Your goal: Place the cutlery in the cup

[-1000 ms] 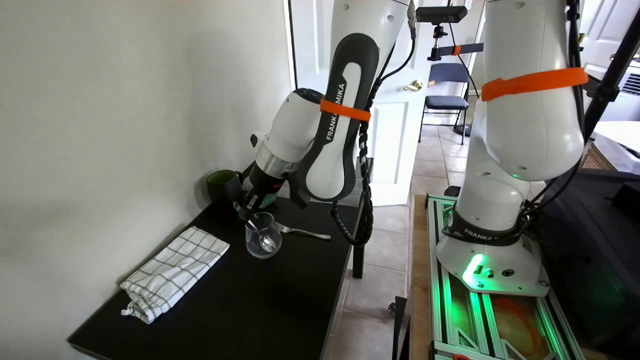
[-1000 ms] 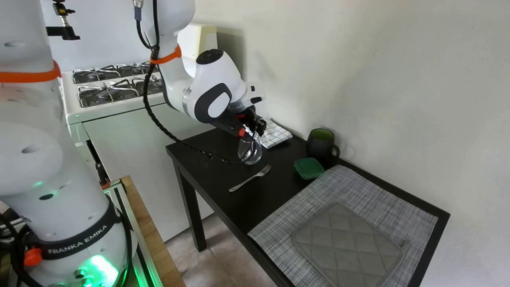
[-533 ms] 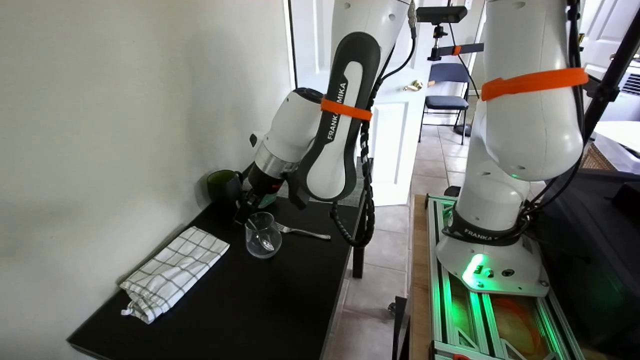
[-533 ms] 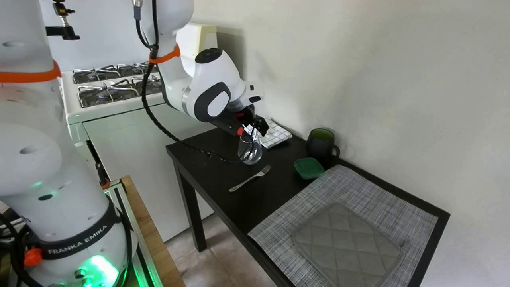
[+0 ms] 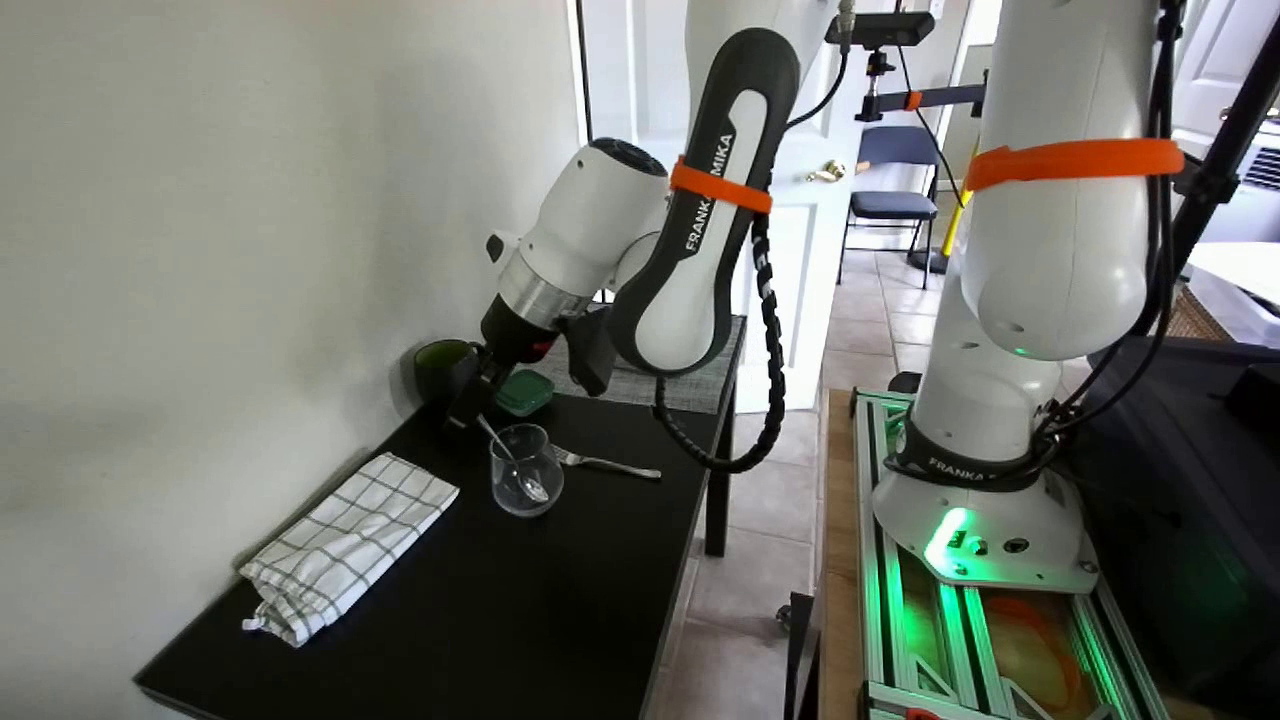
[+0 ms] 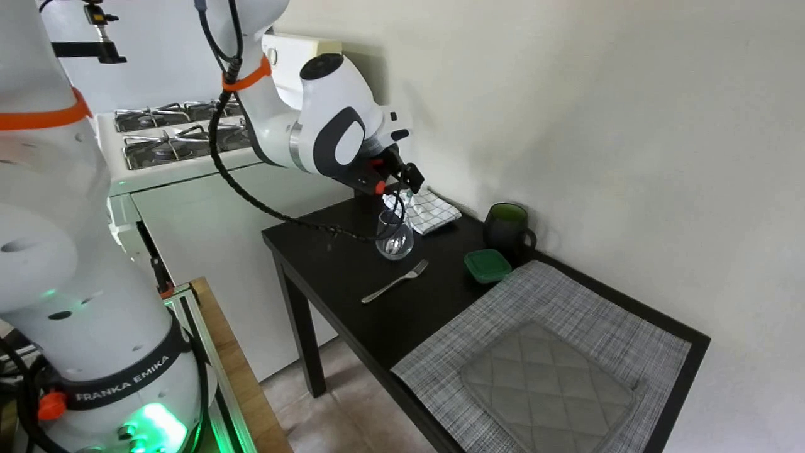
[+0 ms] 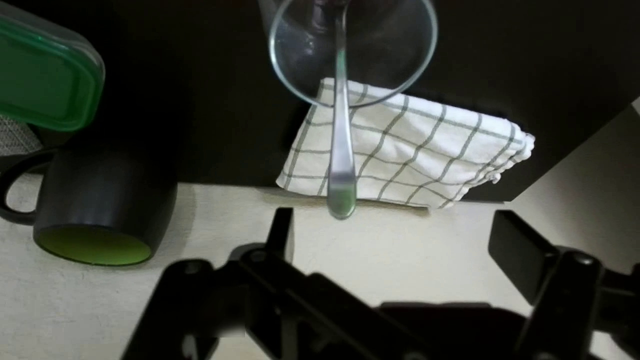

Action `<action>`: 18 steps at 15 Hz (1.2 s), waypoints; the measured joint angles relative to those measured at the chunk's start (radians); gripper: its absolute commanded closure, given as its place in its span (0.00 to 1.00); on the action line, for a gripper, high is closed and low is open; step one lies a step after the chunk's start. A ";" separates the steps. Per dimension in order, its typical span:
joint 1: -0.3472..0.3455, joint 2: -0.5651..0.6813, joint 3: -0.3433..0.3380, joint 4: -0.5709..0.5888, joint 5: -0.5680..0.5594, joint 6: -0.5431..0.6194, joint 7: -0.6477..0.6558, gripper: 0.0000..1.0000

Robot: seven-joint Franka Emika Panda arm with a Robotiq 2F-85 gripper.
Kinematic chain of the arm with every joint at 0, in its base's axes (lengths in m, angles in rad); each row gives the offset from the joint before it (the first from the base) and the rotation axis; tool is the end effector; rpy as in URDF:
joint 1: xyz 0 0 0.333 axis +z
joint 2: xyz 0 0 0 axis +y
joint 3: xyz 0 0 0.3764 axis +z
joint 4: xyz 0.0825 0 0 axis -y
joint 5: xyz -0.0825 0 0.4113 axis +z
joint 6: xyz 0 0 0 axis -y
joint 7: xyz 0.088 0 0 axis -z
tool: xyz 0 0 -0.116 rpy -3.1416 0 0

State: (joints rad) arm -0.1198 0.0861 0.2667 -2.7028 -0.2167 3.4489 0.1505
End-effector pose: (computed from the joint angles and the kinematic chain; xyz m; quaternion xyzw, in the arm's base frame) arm 0.4633 0.0946 0.3068 -0.9402 -0.1023 -0.3200 0.0559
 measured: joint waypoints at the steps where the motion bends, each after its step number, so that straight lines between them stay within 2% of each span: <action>1: -0.015 -0.016 0.001 -0.001 -0.036 -0.018 0.012 0.00; 5: -0.065 -0.054 0.001 -0.001 -0.147 -0.114 0.059 0.00; 9: -0.092 -0.056 0.002 -0.002 -0.177 -0.161 0.074 0.00; 13: -0.121 -0.054 0.010 -0.002 -0.174 -0.203 0.075 0.00; 15: -0.079 -0.051 -0.035 -0.003 -0.098 -0.207 0.031 0.00; 18: -0.103 -0.051 -0.007 0.001 -0.051 -0.244 0.022 0.00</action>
State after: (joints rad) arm -0.2223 0.0351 0.2601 -2.7016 -0.2676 3.2051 0.1723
